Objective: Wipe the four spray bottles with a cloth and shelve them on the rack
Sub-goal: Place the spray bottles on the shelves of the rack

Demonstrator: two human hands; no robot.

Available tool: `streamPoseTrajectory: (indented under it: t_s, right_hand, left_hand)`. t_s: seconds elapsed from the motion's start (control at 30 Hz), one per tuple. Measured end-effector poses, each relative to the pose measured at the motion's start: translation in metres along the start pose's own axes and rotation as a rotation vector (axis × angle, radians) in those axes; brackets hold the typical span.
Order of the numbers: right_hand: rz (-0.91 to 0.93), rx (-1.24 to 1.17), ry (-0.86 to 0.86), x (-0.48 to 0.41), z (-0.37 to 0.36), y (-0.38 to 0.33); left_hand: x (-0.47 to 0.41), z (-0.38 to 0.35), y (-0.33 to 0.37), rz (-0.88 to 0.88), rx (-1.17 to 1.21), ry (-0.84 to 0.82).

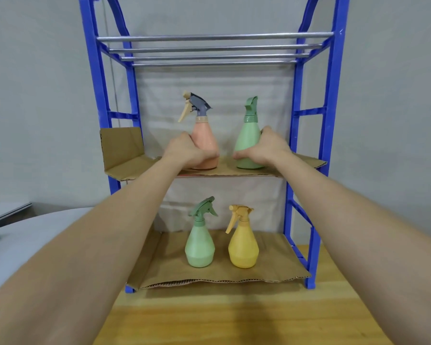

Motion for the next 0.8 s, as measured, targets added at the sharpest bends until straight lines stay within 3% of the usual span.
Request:
streamPoseTrajectory:
  t_s: [0.2, 0.43, 0.67, 0.8]
  right_hand:
    - [-0.048, -0.226, -0.282, -0.003, -0.004, 0.013]
    - [-0.035, -0.071, 0.048, -0.001, 0.005, -0.004]
    - [-0.020, -0.139, -0.082, -0.004, 0.008, 0.002]
    - [-0.032, -0.063, -0.049, -0.006, 0.008, -0.002]
  left_hand:
    - [-0.006, -0.001, -0.001, 0.007, 0.090, -0.058]
    - [-0.005, -0.001, 0.003, 0.006, 0.048, -0.030]
    - [-0.002, 0.004, 0.004, 0.015, 0.043, -0.041]
    - [-0.004, 0.003, 0.004, 0.010, 0.056, -0.049]
Point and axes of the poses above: each hand's wrist, its own x-axis away from the middle knuckle, its own z-axis out of the back of the hand, y = z × x, the point moved 8 cm from there along -x, towards the middle knuckle, and after that the axes turned 2 degrees about -z, right-handed, at the moved point
